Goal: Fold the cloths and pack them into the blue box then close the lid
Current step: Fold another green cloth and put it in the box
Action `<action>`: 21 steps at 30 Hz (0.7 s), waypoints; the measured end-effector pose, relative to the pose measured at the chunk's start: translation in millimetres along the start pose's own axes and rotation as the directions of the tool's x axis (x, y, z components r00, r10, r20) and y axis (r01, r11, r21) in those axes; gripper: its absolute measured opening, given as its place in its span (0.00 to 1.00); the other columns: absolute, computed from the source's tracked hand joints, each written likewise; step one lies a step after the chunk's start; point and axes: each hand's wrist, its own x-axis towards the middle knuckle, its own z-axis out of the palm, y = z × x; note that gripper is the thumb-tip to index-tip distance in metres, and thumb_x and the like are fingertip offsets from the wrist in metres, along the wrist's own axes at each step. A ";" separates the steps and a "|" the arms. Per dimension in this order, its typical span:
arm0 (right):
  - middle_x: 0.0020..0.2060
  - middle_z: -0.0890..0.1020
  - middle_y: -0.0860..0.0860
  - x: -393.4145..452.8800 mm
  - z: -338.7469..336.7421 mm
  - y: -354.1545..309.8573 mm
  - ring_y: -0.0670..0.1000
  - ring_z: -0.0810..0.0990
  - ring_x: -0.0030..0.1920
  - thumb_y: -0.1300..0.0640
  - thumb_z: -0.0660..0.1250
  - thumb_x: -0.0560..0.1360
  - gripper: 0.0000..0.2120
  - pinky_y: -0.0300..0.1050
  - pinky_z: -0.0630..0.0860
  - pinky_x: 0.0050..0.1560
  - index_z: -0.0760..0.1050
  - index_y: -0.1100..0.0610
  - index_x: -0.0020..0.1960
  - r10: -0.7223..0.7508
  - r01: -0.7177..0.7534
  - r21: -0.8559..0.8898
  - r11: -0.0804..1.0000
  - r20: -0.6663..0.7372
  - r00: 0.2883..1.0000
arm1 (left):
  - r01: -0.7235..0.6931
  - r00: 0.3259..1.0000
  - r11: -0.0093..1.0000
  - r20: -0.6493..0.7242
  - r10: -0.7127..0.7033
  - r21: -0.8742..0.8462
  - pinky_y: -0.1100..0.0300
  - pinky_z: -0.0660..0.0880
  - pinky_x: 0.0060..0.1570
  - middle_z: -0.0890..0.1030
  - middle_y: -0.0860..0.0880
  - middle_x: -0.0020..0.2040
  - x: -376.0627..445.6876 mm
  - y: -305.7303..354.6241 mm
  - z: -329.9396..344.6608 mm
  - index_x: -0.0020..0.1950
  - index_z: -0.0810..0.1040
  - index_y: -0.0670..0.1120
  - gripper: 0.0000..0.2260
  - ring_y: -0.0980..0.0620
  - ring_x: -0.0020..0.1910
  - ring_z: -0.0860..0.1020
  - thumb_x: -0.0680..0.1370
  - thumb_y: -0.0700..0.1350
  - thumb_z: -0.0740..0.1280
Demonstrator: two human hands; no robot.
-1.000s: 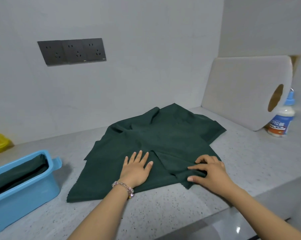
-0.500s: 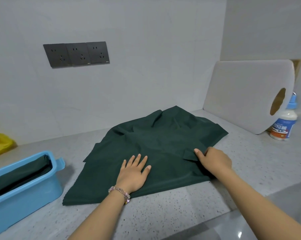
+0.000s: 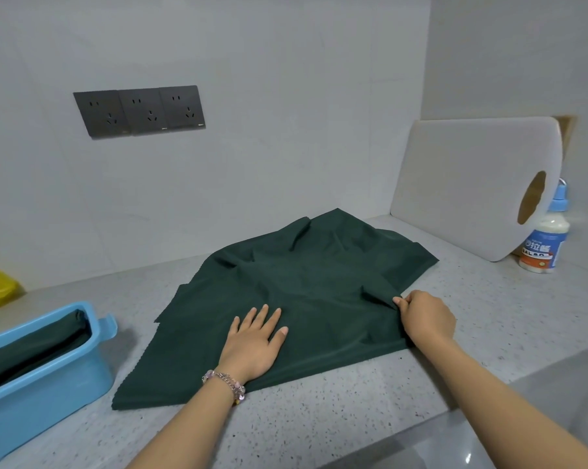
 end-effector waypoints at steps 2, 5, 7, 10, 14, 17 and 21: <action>0.37 0.76 0.53 5.1 4.0 -1.4 0.52 0.71 0.35 0.48 0.58 0.80 0.18 0.42 0.65 0.33 0.66 0.57 0.34 0.002 0.000 -0.069 0.998 0.029 1.000 | -0.001 1.000 1.000 -0.004 0.001 0.000 0.51 0.39 0.74 0.45 0.54 0.78 0.6 -1.0 0.2 0.77 0.46 0.58 0.25 0.54 0.77 0.43 0.80 0.62 0.42; 0.48 0.77 0.55 3.2 5.3 -4.8 0.54 0.73 0.39 0.49 0.57 0.80 0.14 0.44 0.66 0.36 0.70 0.59 0.45 -0.041 0.045 -0.112 0.993 0.035 0.999 | 0.001 1.000 1.000 -0.006 -0.001 0.006 0.51 0.40 0.74 0.45 0.55 0.78 1.0 -1.8 -0.3 0.77 0.46 0.58 0.25 0.54 0.77 0.43 0.80 0.62 0.42; 0.49 0.76 0.56 -3.4 4.6 -3.0 0.55 0.75 0.43 0.47 0.56 0.80 0.15 0.44 0.67 0.37 0.72 0.59 0.53 -0.065 0.066 -0.094 0.993 0.010 0.998 | 0.002 1.000 1.000 -0.002 -0.002 0.007 0.51 0.40 0.74 0.45 0.55 0.78 1.3 -1.6 0.2 0.77 0.46 0.58 0.25 0.54 0.77 0.43 0.80 0.62 0.42; 0.49 0.78 0.55 -17.7 0.2 3.5 0.55 0.76 0.45 0.44 0.56 0.79 0.19 0.44 0.69 0.37 0.72 0.58 0.56 -0.069 0.071 0.072 0.995 -0.036 0.997 | 0.005 1.000 1.000 -0.007 -0.005 0.003 0.51 0.40 0.74 0.46 0.55 0.78 1.7 -2.2 -0.6 0.77 0.46 0.58 0.25 0.54 0.77 0.43 0.80 0.62 0.42; 0.51 0.78 0.54 -41.8 -7.1 14.5 0.55 0.75 0.51 0.43 0.63 0.75 0.22 0.48 0.74 0.44 0.71 0.58 0.60 -0.126 0.140 0.203 0.969 -0.080 0.989 | 0.007 1.000 1.000 0.006 -0.007 0.002 0.50 0.40 0.74 0.46 0.53 0.78 0.2 1.5 -2.2 0.77 0.47 0.57 0.25 0.53 0.77 0.44 0.81 0.61 0.43; 0.50 0.78 0.54 -53.3 -9.9 18.9 0.56 0.74 0.51 0.43 0.65 0.74 0.22 0.49 0.72 0.49 0.72 0.58 0.58 -0.114 0.134 0.126 0.983 -0.154 0.981 | -0.002 0.999 0.998 -0.032 0.000 -0.059 0.48 0.39 0.74 0.48 0.51 0.78 -0.6 8.1 -8.0 0.77 0.51 0.54 0.25 0.52 0.77 0.45 0.81 0.60 0.46; 0.44 0.78 0.53 -63.9 -11.6 19.5 0.54 0.74 0.43 0.43 0.67 0.72 0.19 0.47 0.70 0.43 0.71 0.58 0.50 -0.104 0.116 0.061 0.991 -0.161 0.981 | -0.109 0.987 0.985 -0.132 0.091 -0.135 0.51 0.38 0.73 0.52 0.50 0.78 -1.5 44.4 -12.7 0.77 0.56 0.51 0.25 0.54 0.77 0.47 0.81 0.58 0.48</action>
